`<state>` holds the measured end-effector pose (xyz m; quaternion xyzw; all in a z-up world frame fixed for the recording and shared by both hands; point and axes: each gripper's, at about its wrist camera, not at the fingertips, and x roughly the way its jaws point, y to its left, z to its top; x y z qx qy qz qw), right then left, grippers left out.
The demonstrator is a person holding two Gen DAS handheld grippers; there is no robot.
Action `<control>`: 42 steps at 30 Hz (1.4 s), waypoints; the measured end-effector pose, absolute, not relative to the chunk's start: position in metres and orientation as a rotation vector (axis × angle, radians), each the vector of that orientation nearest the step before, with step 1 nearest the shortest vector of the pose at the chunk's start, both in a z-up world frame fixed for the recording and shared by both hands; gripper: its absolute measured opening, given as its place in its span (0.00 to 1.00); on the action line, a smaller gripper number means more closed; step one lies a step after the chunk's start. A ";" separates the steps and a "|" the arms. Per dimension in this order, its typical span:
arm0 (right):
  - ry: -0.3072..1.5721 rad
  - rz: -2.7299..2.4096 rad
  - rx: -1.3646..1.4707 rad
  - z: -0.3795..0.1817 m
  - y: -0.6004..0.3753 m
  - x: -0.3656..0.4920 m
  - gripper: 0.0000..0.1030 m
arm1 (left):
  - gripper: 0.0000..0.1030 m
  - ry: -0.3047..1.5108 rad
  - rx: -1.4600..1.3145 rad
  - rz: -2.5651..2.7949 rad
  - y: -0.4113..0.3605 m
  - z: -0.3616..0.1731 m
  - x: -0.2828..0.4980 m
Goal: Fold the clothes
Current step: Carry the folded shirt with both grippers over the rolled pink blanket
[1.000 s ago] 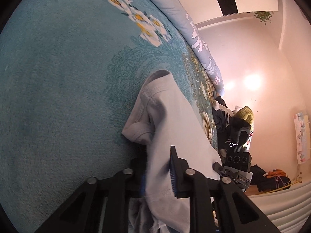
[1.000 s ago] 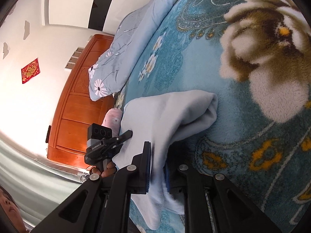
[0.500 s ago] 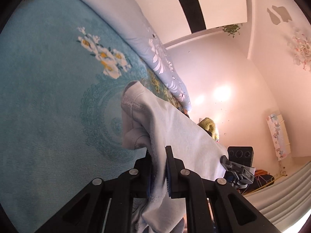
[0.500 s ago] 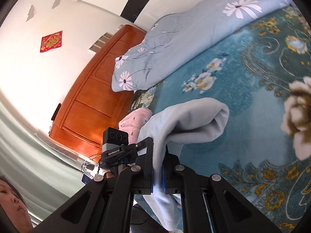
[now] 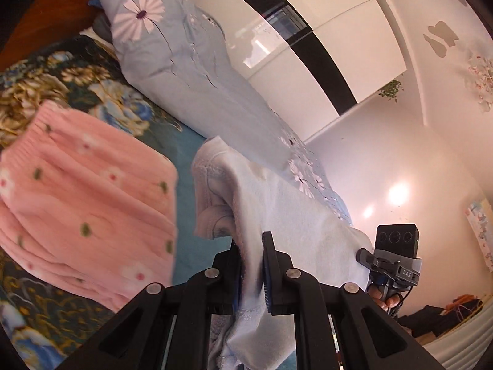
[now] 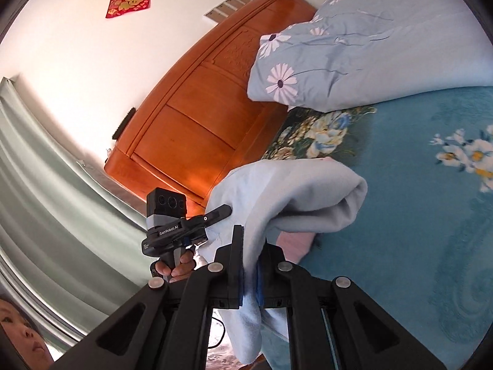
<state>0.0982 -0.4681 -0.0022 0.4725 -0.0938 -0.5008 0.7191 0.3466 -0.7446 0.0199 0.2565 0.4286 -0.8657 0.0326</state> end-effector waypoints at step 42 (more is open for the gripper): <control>-0.115 -1.160 1.041 -0.077 -0.667 0.141 0.07 | 0.20 1.259 0.876 -2.287 -0.902 -0.093 0.404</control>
